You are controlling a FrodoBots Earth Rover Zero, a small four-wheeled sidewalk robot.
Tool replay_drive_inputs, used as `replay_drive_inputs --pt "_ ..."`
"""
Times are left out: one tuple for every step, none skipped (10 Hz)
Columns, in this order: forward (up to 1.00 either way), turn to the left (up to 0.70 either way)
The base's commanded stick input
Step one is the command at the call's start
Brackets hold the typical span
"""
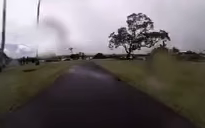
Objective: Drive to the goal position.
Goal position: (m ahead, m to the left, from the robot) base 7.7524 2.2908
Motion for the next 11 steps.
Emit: replay_drive_inputs --pt "0.85 0.0" --pt "0.85 0.0" --pt "0.85 0.0" --pt "0.85 0.0" --pt "0.85 0.0" --pt "0.85 0.0" --pt "0.85 0.0" --pt "0.85 0.0" --pt "0.85 0.0" --pt "0.85 0.0" --pt "0.85 0.0"
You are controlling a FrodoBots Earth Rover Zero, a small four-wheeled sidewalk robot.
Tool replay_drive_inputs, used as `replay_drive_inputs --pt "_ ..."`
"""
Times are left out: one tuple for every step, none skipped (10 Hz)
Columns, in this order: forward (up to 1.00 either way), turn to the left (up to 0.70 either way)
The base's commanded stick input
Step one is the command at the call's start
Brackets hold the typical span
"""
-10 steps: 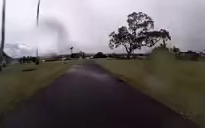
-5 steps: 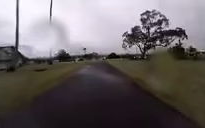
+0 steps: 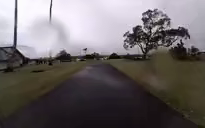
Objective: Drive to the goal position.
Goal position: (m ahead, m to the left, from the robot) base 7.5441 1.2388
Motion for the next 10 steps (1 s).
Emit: replay_drive_inputs --pt "0.85 0.0" --pt "0.85 0.0" --pt "0.85 0.0" --pt "0.85 0.0" --pt "0.85 0.0" --pt "0.85 0.0" --pt "0.85 0.0" --pt "0.85 0.0" --pt "0.85 0.0" --pt "0.85 0.0"
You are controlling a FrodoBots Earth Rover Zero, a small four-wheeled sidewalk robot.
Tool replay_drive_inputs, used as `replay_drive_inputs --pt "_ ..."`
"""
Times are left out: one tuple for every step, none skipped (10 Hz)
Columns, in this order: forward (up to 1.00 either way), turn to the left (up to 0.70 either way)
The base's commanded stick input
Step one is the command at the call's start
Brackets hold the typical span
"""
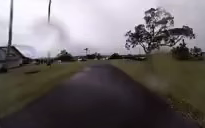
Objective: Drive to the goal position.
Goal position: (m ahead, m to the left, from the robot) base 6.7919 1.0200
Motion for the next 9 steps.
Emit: replay_drive_inputs --pt "0.85 0.0" --pt "0.85 0.0" --pt "0.85 0.0" --pt "0.85 0.0" --pt "0.85 0.0" --pt "0.85 0.0" --pt "0.85 0.0" --pt "0.85 0.0" --pt "0.85 0.0"
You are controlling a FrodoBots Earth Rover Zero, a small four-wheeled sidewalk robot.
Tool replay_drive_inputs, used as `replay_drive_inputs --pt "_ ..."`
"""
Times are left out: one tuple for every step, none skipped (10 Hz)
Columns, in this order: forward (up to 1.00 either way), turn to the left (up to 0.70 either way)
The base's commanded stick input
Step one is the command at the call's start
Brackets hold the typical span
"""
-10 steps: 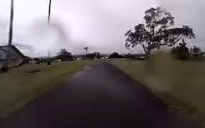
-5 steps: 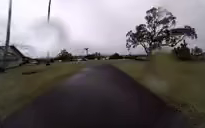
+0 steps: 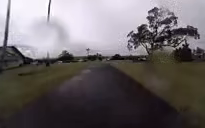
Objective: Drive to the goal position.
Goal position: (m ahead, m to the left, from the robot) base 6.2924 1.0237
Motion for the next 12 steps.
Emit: replay_drive_inputs --pt "0.85 0.0" --pt "0.85 0.0" --pt "0.85 0.0" --pt "0.85 0.0" --pt "0.85 -0.17" --pt "0.85 -0.3" --pt "0.85 -0.26" --pt "0.85 -0.08" --pt "0.85 0.0" --pt "0.85 0.0" --pt "0.85 0.0" --pt "0.85 0.0"
